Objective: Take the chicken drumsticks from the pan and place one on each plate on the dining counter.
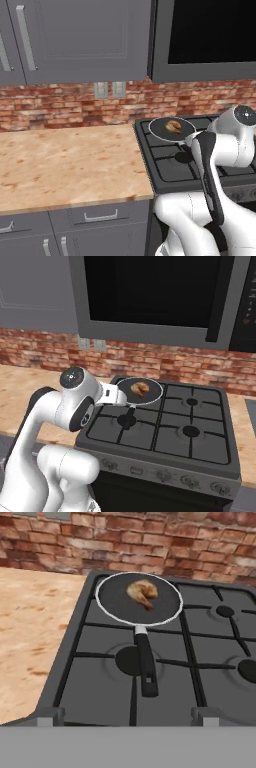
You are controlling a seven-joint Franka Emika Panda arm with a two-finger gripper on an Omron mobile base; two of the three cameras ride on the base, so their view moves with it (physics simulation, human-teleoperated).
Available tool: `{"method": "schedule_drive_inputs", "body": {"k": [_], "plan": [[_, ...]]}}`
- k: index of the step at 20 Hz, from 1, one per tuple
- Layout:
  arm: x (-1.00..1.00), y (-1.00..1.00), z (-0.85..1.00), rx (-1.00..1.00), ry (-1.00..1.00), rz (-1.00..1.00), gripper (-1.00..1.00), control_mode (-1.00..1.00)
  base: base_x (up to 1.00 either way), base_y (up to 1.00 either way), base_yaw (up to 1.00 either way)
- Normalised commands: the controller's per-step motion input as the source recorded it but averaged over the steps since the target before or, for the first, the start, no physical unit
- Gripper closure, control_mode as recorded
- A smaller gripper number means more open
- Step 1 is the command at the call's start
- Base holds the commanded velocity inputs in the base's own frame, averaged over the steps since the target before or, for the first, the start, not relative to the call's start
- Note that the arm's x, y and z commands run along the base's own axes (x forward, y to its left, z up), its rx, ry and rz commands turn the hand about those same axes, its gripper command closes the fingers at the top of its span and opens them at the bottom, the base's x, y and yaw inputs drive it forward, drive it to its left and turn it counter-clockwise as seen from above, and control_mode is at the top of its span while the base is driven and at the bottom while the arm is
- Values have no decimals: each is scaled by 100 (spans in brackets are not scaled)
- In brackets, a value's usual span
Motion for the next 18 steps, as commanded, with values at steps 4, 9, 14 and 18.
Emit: {"method": "schedule_drive_inputs", "body": {"k": [4,9,14,18], "plan": [[70,1,-4,-2,0,0,-100,-100,0,0,0],[62,-4,-5,0,0,0,-100,-100,0,0,0],[50,-5,-20,0,3,0,-100,-100,0,0,0],[49,-8,-28,0,6,0,-100,-100,0,0,0]]}}
